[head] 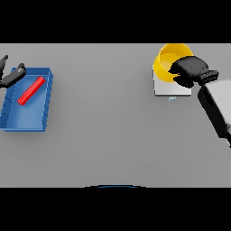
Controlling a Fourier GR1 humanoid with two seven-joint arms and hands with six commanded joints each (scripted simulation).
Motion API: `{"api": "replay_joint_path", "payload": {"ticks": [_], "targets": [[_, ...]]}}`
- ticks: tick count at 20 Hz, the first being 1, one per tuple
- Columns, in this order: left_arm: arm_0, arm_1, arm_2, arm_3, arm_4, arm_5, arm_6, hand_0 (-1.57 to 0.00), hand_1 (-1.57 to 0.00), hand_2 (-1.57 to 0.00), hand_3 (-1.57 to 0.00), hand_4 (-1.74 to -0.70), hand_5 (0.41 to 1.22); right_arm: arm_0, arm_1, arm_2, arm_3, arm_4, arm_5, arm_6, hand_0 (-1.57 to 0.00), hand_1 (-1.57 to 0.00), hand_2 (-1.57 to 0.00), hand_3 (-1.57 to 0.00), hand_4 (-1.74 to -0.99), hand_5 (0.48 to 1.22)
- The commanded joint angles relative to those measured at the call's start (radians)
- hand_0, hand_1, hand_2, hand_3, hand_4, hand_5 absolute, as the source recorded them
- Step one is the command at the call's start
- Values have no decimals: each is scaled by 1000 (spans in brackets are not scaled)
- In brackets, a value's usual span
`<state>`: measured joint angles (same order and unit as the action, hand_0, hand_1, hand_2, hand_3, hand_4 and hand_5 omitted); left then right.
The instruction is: Pick up the red beaker and tilt it to pour out 1 green nut into yellow bowl. Pick up the yellow bowl and place it on the metallic measuring scale.
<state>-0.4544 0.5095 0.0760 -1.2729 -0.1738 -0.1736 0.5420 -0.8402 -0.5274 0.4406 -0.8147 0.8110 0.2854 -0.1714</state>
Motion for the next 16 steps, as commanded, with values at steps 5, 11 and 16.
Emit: {"api": "replay_joint_path", "payload": {"ticks": [5,11,16], "targets": [[1,0,-4,20,-5,-7,-6,1,1,1,1,-854,807,-23,31,-7,105,3,-23,-2,-1571,-1571,-1382,-1384,-1741,1221],[-4,-2,-5,23,-2,-10,-7,1,1,1,1,-842,780,-17,37,-6,127,0,-22,1,-1571,-1571,-1404,-1376,-1741,1221],[6,2,-3,1,1,-10,2,1,1,1,1,-834,771,-11,42,-28,132,-31,9,24,-1147,-958,-848,-688,-1559,1014]]}}
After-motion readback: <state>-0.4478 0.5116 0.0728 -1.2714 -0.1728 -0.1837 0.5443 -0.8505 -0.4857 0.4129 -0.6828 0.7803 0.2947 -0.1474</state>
